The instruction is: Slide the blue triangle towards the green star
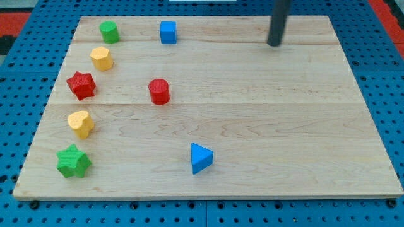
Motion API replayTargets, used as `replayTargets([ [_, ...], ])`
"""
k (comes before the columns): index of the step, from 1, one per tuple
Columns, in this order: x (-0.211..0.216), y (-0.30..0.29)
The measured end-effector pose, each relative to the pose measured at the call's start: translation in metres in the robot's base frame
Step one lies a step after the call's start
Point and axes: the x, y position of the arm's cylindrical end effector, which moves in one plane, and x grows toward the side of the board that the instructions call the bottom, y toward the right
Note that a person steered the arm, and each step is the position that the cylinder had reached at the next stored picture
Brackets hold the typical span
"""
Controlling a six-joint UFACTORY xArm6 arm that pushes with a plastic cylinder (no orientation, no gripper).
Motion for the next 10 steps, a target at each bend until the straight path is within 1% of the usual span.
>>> replayTargets([
  [1,0.007,0.003],
  [2,0.041,0.005],
  [3,0.139,0.005],
  [4,0.213,-0.005],
  [6,0.238,-0.081],
  [7,0.256,-0.089],
  [8,0.257,-0.116],
  [9,0.257,-0.161],
  [10,0.257,-0.185],
])
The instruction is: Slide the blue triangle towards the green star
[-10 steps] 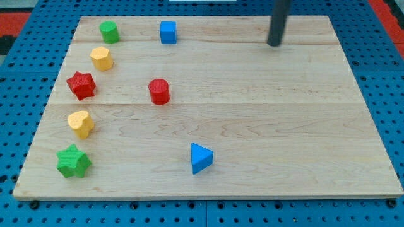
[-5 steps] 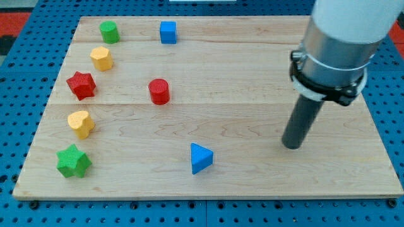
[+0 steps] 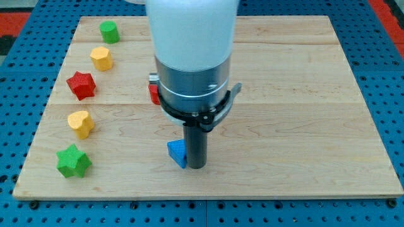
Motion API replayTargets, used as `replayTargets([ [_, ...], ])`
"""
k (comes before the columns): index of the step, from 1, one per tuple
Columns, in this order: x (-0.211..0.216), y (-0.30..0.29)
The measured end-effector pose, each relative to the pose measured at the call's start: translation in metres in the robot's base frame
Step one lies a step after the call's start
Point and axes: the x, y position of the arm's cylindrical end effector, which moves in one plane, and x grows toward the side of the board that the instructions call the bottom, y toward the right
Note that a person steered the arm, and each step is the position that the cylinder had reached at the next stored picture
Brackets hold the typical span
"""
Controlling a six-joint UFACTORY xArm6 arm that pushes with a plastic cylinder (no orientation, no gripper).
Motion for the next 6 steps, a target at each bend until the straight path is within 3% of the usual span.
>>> replayTargets([
  [2,-0.003,0.048],
  [3,-0.026,0.049],
  [6,-0.024,-0.048],
])
